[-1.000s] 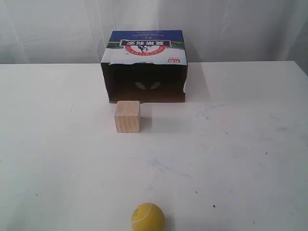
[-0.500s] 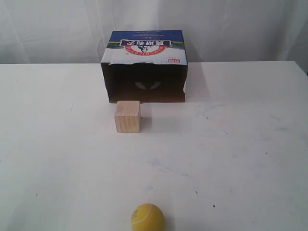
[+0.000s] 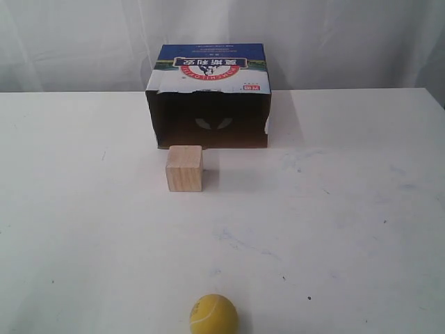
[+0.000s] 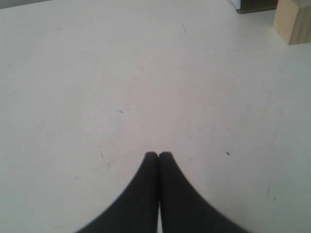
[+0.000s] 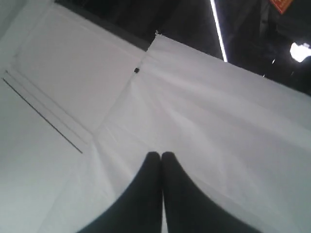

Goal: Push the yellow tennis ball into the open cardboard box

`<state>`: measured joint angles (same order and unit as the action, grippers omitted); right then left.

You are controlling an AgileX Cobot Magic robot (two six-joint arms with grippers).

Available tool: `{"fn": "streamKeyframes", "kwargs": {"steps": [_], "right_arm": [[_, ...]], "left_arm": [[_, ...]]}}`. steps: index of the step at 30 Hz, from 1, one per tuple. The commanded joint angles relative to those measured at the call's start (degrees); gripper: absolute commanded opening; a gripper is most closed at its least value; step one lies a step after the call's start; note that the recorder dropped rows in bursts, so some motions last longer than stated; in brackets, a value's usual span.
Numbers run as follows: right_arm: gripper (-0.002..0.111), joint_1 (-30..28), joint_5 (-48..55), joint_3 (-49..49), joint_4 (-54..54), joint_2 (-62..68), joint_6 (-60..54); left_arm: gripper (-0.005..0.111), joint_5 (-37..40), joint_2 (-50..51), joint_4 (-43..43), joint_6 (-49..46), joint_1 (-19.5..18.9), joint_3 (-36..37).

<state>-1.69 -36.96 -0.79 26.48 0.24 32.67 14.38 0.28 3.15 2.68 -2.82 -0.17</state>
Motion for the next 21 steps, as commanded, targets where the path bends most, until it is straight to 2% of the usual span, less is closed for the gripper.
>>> {"fn": "streamKeyframes", "kwargs": {"steps": [1,3,6,7,8,9,11,14,16,17,18,19,21], "right_arm": [[0.000,0.0,4.3,-12.3,-12.1,4.6,1.8],[0.000,0.0,3.2,-23.9,-25.2,16.1,-1.9],[0.000,0.0,3.6,-36.0,-35.2,32.5,-16.9],[0.000,0.0,5.5,-42.1,-36.5,43.2,-24.6],[0.000,0.0,7.7,-44.5,-36.4,48.9,-28.0],[0.000,0.0,14.4,-48.1,-36.0,58.5,-32.7],[0.000,0.0,24.4,-51.1,-35.5,67.3,-33.6],[0.000,0.0,50.9,-54.7,-28.6,79.6,-33.5],[0.000,0.0,58.5,-54.9,-25.8,81.5,-33.5],[0.000,0.7,67.1,-55.3,-19.8,81.9,-35.5],[0.000,1.8,73.5,-55.8,-14.4,81.6,-39.9],[0.000,3.7,81.6,-55.9,-5.5,80.9,-50.3],[0.000,6.8,90.4,-55.9,5.1,79.8,-62.0]], "left_arm": [[0.000,-0.1,-0.3,-0.3,0.0,0.2,0.2],[0.000,-0.1,-0.3,-0.3,0.0,0.2,0.2],[0.000,-0.1,-0.3,-0.3,0.0,0.2,0.2],[0.000,-0.1,-0.3,-0.3,0.0,0.2,0.2],[0.000,-0.1,-0.3,-0.3,0.0,0.2,0.2],[0.000,-0.1,-0.3,-0.3,0.0,0.2,0.2],[0.000,-0.1,-0.3,-0.3,0.0,0.2,0.2],[0.000,-0.1,-0.3,-0.3,0.0,0.2,0.2],[0.000,-0.1,-0.3,-0.3,0.0,0.2,0.2],[0.000,-0.1,-0.3,-0.3,0.0,0.2,0.2],[0.000,-0.1,-0.3,-0.3,0.0,0.2,0.2],[0.000,-0.1,-0.3,-0.3,0.0,0.2,0.2],[0.000,-0.1,-0.3,-0.3,0.0,0.2,0.2]]}}
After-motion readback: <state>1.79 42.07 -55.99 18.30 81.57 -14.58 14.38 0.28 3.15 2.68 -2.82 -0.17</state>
